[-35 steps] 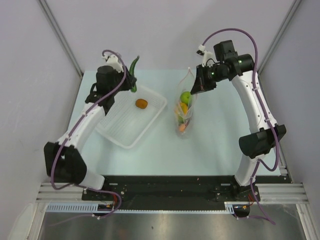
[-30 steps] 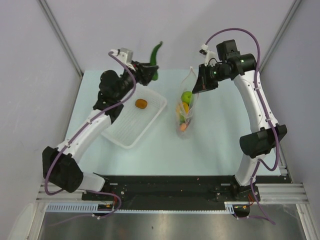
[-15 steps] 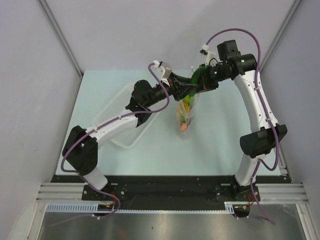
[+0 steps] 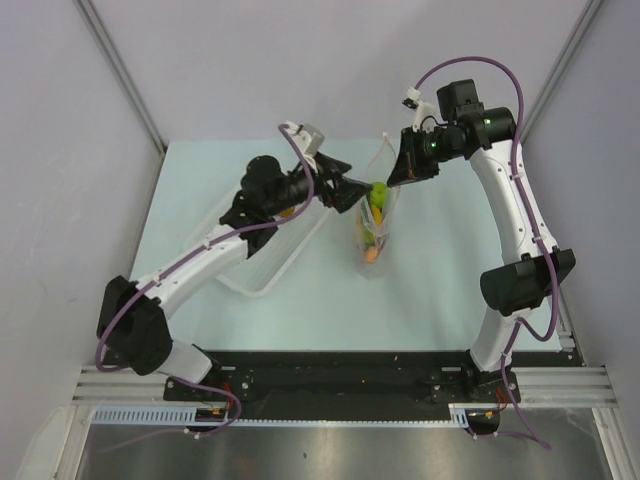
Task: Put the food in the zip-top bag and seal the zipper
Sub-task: Place the fake vegetable in the zipper food storage bag, then pick up the fake fruit from the bin.
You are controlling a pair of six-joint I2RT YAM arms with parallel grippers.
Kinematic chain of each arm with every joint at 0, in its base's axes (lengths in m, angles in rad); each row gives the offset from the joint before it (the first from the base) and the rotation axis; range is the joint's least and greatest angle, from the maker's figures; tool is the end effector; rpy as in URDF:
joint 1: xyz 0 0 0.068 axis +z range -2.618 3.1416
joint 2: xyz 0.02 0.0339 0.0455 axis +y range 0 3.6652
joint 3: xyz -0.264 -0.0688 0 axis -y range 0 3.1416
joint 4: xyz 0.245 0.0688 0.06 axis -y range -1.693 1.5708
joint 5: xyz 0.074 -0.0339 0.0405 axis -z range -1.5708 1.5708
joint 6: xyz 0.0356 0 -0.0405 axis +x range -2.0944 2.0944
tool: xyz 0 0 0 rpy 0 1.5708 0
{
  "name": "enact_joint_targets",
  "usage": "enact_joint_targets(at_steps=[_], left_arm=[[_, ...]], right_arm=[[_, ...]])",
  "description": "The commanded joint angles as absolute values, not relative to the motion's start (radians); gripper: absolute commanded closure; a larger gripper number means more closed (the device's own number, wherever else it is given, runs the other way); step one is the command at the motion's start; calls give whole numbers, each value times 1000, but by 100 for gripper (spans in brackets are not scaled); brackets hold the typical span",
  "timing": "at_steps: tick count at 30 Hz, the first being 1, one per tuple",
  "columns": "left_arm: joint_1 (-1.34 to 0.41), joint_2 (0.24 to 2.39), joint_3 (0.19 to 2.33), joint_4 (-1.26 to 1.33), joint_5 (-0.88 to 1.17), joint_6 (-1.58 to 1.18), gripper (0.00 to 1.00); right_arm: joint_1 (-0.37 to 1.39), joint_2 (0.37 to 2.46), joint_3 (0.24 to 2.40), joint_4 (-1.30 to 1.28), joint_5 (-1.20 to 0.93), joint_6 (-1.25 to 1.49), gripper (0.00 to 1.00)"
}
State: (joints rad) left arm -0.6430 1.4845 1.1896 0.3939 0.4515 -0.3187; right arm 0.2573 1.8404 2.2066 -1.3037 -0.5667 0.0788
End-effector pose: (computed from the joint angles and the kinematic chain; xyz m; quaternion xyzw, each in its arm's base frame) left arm 0.2745 -0.2251 0.3732 0.2694 0.6189 -0.4674 0.5710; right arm 0.3425 0.1099 0.4279 -0.1680 0.9010 0.3119 0.2503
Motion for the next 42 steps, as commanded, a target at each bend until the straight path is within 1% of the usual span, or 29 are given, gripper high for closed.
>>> enact_joint_targets(at_steps=[1,5,8,9,10,14,18,22,26,29,32,35,39,42], left_arm=[[-505,1382,1202,229,387,-309,10],[-419,1433,1246,-22,264,-178,8],[-342,1511,1258,-95,215,-144,8],[-324,1537,1291,-127,197,-112,8],[-319,1596,1304,-155,145,-98,8],[-308,1709,1310,-182,92,-72,7],[-302,1822,1348,-164,19,-103,3],[-293,1916,1410,-175,2,-132,2],[-290,1994,1442,-169,-25,-91,1],[-284,2038,1494,-198,20,-97,2],[-284,2048,1511,-219,31,-89,6],[-284,2036,1497,-247,29,-71,7],[-282,2016,1453,-261,40,-61,4],[-282,2034,1479,-302,38,-75,4]], right_arm=[[255,1830,2218,-1279,-580,87,100],[253,1829,2220,-1278,-575,86,100],[253,1828,2220,-1278,-569,86,100],[253,1827,2218,-1278,-569,86,100],[253,1825,2218,-1276,-568,89,100],[255,1828,2218,-1273,-568,89,100],[256,1830,2218,-1272,-568,91,100],[256,1827,2214,-1276,-565,86,100],[253,1824,2212,-1281,-563,84,100],[252,1824,2212,-1281,-561,83,100],[250,1825,2214,-1281,-561,83,100],[247,1825,2214,-1279,-564,83,100],[249,1830,2214,-1273,-572,84,100],[249,1833,2214,-1273,-580,86,100]])
